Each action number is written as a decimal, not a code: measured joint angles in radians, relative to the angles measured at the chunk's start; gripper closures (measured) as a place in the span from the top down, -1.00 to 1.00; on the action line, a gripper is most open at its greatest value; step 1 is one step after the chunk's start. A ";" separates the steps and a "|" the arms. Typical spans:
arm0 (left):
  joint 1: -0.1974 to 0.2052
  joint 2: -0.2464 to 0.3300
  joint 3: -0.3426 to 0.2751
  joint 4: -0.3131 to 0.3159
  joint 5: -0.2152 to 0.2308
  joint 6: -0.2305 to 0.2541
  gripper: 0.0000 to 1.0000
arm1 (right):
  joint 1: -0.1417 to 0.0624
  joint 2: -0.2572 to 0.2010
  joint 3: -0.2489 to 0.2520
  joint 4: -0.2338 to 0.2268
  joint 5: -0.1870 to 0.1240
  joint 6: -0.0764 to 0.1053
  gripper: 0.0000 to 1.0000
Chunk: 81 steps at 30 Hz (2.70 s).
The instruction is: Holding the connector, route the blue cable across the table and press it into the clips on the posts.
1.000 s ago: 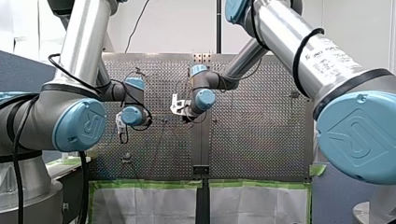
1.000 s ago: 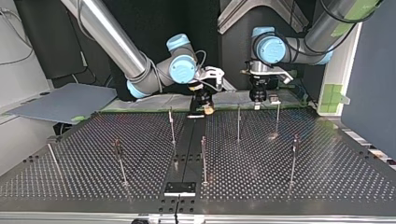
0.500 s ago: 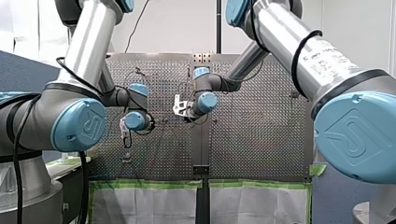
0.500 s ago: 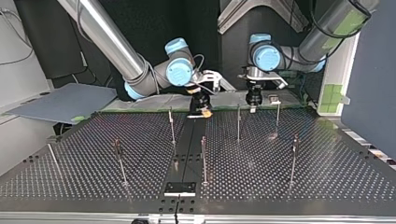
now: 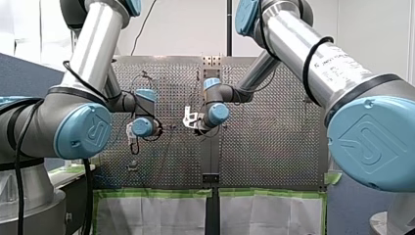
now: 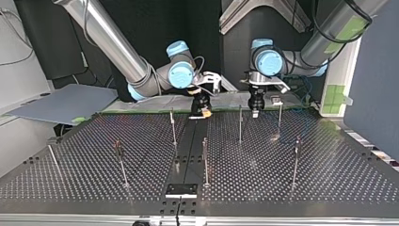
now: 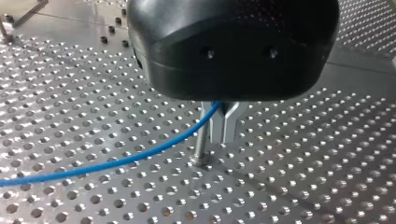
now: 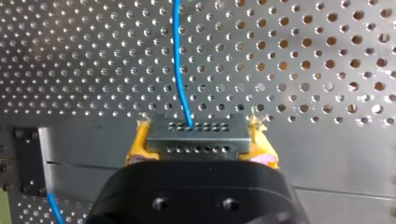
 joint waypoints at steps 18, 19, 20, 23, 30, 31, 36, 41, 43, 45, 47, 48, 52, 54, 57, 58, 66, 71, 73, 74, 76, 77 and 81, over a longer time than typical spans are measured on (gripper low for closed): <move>0.014 -0.092 0.142 -0.068 0.019 0.004 -1.00 | -0.049 0.000 -0.048 -0.014 -0.029 0.010 -1.00; 0.016 -0.102 0.153 -0.074 0.019 0.003 -1.00 | -0.053 0.000 -0.048 -0.014 -0.030 0.010 -1.00; 0.017 -0.108 0.161 -0.079 0.019 0.003 -1.00 | -0.056 0.000 -0.048 -0.014 -0.031 0.010 -1.00; 0.020 -0.118 0.190 -0.092 0.020 0.002 -1.00 | -0.064 0.001 -0.048 -0.014 -0.032 0.010 -1.00; 0.026 -0.121 0.229 -0.105 0.020 -0.002 -0.55 | -0.077 0.001 -0.050 -0.015 -0.032 0.009 -1.00; 0.026 -0.121 0.230 -0.106 0.021 -0.003 -0.47 | -0.077 0.001 -0.050 -0.015 -0.032 0.009 -1.00; 0.030 -0.120 0.232 -0.127 0.025 -0.011 0.36 | -0.078 0.000 -0.050 -0.015 -0.032 0.009 -1.00; 0.035 -0.120 0.232 -0.172 0.013 0.012 1.00 | -0.078 0.000 -0.050 -0.013 -0.034 0.007 -1.00; 0.035 -0.119 0.232 -0.194 -0.004 0.023 1.00 | -0.078 0.000 -0.050 -0.011 -0.034 0.006 -1.00; 0.034 -0.119 0.231 -0.212 -0.020 0.030 1.00 | -0.078 0.001 -0.049 -0.009 -0.034 0.006 -1.00; 0.030 -0.117 0.230 -0.234 -0.034 0.034 1.00 | -0.078 0.001 -0.049 -0.008 -0.035 0.006 -1.00; 0.029 -0.115 0.229 -0.243 -0.038 0.035 1.00 | -0.078 0.001 -0.049 -0.008 -0.035 0.006 -1.00; 0.023 -0.094 0.209 -0.283 -0.046 0.034 1.00 | -0.078 0.000 -0.049 -0.005 -0.035 0.004 -1.00; 0.022 -0.078 0.193 -0.300 -0.047 0.032 1.00 | -0.078 0.000 -0.049 -0.003 -0.035 0.004 -1.00; 0.018 -0.049 0.164 -0.330 -0.047 0.028 1.00 | -0.078 0.000 -0.049 -0.002 -0.036 0.004 -1.00; 0.017 -0.037 0.152 -0.338 -0.048 0.026 1.00 | -0.078 0.001 -0.049 -0.002 -0.036 0.004 -1.00; -0.001 0.043 0.073 -0.353 -0.058 0.010 1.00 | -0.075 0.000 -0.049 0.002 -0.036 0.004 -1.00; -0.019 0.091 0.042 -0.357 -0.057 0.005 1.00 | -0.074 0.000 -0.049 0.004 -0.037 0.004 -1.00; -0.028 0.113 0.036 -0.362 -0.057 0.004 1.00 | -0.074 0.001 -0.049 0.004 -0.037 0.004 -1.00; -0.031 0.121 0.035 -0.364 -0.057 0.004 1.00 | -0.074 0.001 -0.049 0.005 -0.037 0.003 -1.00; -0.041 0.141 0.033 -0.369 -0.056 0.003 1.00 | -0.076 0.000 -0.049 0.010 -0.037 0.003 -1.00; -0.045 0.150 0.032 -0.371 -0.056 0.003 1.00 | -0.077 0.000 -0.049 0.013 -0.037 0.003 -1.00; -0.067 0.176 0.031 -0.382 -0.055 0.004 1.00 | -0.081 0.000 -0.049 0.019 -0.037 0.002 -1.00</move>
